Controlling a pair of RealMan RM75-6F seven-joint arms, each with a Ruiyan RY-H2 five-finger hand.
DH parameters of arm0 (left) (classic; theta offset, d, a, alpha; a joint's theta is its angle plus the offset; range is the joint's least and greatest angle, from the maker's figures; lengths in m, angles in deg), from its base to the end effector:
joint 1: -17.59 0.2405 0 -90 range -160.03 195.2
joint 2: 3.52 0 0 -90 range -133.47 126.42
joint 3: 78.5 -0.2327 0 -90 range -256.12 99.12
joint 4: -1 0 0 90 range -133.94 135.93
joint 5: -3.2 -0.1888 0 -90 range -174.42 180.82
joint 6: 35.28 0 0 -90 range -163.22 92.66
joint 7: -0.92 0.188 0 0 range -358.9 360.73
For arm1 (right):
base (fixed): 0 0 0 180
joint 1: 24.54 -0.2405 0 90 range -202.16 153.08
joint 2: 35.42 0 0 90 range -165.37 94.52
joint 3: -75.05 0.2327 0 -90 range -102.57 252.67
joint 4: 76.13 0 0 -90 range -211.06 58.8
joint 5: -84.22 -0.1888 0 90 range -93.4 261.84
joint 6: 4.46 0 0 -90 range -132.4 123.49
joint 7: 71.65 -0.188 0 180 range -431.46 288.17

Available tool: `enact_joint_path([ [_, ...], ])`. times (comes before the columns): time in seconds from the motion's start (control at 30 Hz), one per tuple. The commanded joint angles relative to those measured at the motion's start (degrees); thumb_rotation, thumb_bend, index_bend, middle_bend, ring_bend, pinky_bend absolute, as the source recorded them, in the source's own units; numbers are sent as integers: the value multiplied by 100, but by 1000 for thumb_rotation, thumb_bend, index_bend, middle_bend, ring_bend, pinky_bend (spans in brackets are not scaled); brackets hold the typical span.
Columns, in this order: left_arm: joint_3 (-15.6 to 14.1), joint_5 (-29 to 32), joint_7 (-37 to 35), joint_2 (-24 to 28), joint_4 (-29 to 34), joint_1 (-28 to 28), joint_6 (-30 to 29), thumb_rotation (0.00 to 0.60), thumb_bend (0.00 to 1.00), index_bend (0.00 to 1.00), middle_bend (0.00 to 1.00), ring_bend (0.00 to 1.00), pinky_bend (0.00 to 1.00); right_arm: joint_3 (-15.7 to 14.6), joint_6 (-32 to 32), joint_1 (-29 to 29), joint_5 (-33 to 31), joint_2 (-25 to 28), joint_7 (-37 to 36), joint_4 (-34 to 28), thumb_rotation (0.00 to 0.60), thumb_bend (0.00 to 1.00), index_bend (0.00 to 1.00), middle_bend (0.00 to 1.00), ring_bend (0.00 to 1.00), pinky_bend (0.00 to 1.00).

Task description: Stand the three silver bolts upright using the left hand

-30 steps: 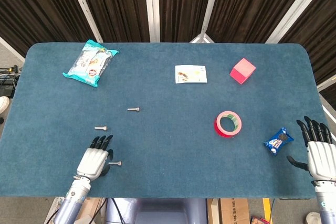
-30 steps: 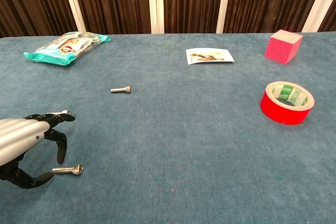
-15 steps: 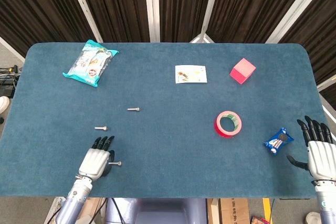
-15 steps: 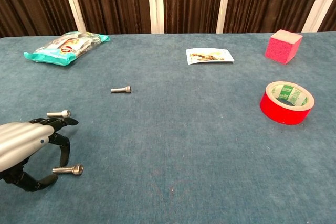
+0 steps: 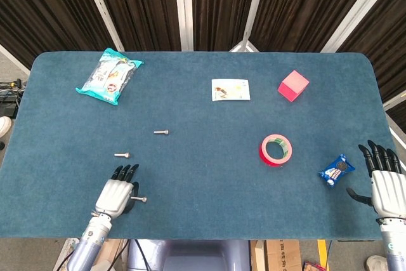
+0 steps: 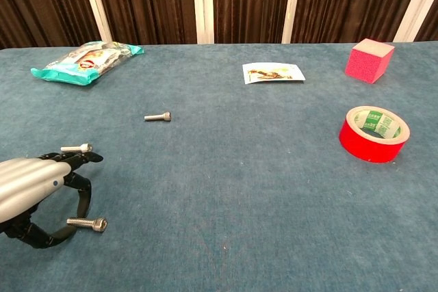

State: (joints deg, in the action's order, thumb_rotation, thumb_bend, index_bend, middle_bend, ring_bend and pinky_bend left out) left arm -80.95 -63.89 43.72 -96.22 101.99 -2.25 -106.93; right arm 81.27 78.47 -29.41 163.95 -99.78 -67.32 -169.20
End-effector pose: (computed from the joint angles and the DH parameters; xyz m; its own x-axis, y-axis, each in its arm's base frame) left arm -0.1746 0.2259 -0.0346 0.5089 0.3590 0.7824 0.8604 -0.2385 -0.4502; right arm -0.2941 -0.2314 0.1773 0.4326 0.0107 0.9015 -0.8980 0.0941 0.4298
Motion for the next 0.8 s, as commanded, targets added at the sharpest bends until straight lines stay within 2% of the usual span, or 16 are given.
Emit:
enact_joint_path([
  [0.03, 2, -25, 10, -1, -4, 1, -25, 600, 565, 567, 1, 0, 0, 4, -9, -3, -15, -5, 5, 2, 600, 0, 114, 31, 0, 0],
  [0.37, -4, -296, 345, -80, -197, -21, -256, 600, 595, 581, 5, 0, 0, 8, -8, 0, -31, 4, 1, -14, 600, 0, 115, 31, 0, 0],
  [0.53, -68, -769, 1188, -197, -556, -106, -559, 600, 595, 584, 6, 0, 0, 7, -25, -6, -38, 3, 7, -15, 600, 0, 115, 31, 0, 0],
  [0.63, -97, -1216, 2107, -222, -773, -238, -760, 600, 596, 585, 7, 0, 0, -10, -27, -7, -13, -4, 14, -23, 600, 0, 114, 31, 0, 0],
  [0.8, -123, -1619, 2818, -175, -892, -322, -875, 600, 596, 588, 7, 0, 0, -23, -34, -13, 3, -20, 42, -35, 600, 0, 115, 31, 0, 0],
])
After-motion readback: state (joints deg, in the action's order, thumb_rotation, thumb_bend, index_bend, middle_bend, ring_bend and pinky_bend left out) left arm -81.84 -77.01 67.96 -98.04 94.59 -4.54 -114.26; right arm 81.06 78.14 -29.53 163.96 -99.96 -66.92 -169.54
